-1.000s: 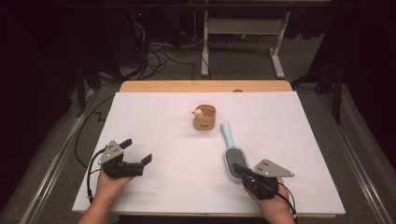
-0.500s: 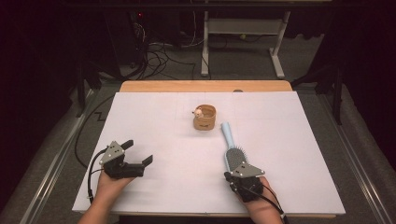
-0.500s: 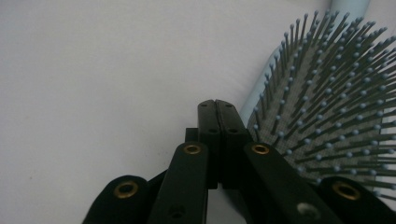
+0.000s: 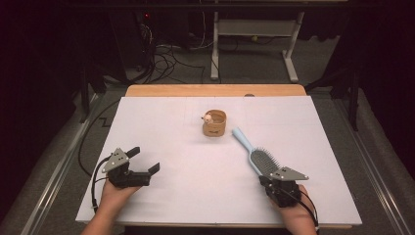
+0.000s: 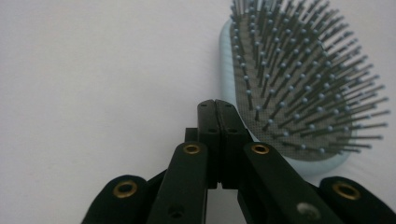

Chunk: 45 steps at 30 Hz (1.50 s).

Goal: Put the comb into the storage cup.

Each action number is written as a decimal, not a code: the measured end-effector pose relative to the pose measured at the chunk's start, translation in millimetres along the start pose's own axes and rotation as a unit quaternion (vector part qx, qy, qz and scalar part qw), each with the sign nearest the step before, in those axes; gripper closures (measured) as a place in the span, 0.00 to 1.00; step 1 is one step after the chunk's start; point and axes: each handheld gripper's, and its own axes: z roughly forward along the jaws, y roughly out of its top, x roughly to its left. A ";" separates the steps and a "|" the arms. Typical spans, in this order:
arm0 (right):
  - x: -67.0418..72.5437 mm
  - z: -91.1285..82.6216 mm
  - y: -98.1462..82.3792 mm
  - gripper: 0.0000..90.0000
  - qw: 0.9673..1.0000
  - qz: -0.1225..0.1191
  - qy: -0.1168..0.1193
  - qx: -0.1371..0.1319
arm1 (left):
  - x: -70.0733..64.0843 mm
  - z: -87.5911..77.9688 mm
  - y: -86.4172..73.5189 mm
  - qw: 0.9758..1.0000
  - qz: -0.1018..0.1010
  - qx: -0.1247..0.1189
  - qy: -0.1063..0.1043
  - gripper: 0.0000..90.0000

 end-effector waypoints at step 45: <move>-33.0 -30.9 4.1 0.00 0.988 0.029 -0.018 -0.153 | -4.8 1.8 -2.5 1.000 0.019 -0.002 0.002 0.00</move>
